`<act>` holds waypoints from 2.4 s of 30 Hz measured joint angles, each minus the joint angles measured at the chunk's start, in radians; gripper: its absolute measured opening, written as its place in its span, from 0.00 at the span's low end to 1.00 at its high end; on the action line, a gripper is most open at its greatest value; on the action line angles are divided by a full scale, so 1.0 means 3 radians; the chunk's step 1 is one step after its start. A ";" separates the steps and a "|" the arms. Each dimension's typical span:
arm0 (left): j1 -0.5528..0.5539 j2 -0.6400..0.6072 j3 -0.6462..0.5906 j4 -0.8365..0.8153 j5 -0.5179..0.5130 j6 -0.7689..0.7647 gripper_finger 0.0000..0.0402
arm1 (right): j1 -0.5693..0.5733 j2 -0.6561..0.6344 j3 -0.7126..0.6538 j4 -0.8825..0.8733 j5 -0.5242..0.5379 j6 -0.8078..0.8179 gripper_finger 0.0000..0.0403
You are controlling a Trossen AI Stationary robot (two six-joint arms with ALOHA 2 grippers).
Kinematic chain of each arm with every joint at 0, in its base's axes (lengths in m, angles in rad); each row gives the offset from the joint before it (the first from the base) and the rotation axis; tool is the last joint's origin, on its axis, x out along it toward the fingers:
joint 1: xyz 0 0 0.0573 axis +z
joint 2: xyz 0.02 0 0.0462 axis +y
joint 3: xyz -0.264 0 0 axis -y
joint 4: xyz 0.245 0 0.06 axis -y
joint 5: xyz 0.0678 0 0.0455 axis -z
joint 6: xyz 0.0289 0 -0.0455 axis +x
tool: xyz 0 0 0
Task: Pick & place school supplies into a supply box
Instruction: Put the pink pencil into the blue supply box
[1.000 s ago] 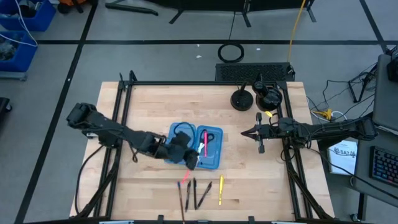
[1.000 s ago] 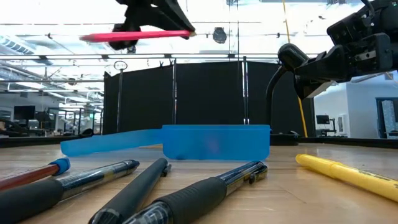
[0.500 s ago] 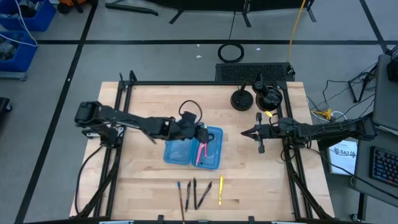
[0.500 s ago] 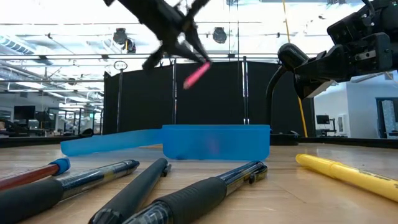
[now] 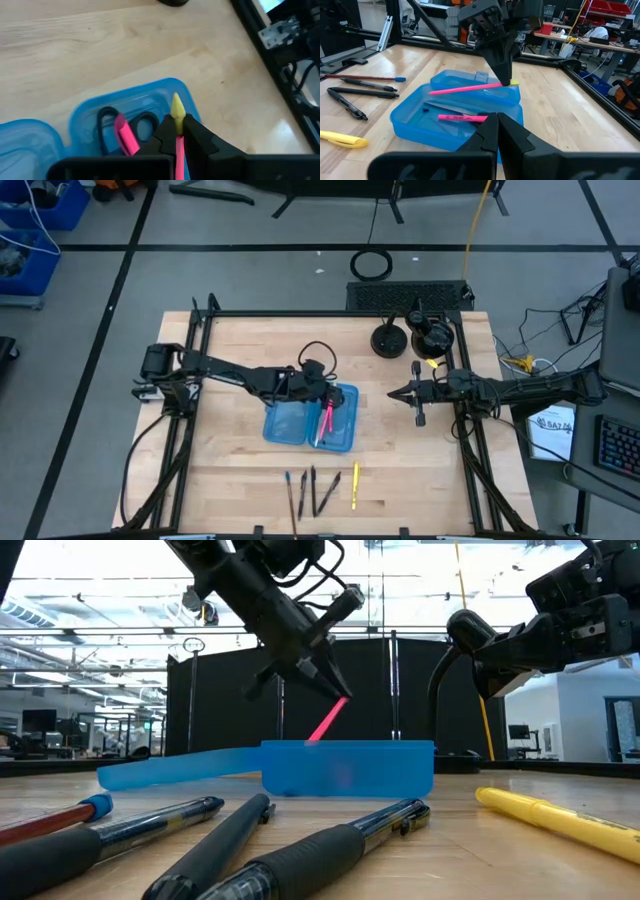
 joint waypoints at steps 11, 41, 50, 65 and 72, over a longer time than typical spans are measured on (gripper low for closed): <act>-0.0010 0.0001 0.0000 -0.0324 -0.0043 -0.0033 0.04 | 0.0000 0.0000 0.0000 0.0000 0.0000 -0.0013 0.00; -0.0023 0.0393 0.0001 -0.0409 0.0057 -0.0243 0.09 | 0.0001 0.0001 0.0001 0.0023 -0.0001 -0.0006 0.00; -0.0023 0.0394 0.0001 -0.0419 0.0056 -0.0102 0.11 | 0.0001 0.0001 0.0001 0.0029 -0.0001 0.0031 0.00; -0.0090 0.0393 0.0001 -0.0370 0.0057 -0.0013 0.12 | 0.0001 0.0000 0.0001 0.0126 -0.0011 -0.0013 0.00; -0.0135 0.0393 0.0001 -0.0370 -0.0023 0.0098 0.12 | 0.0001 0.0001 0.0001 0.0084 -0.0013 0.0009 0.00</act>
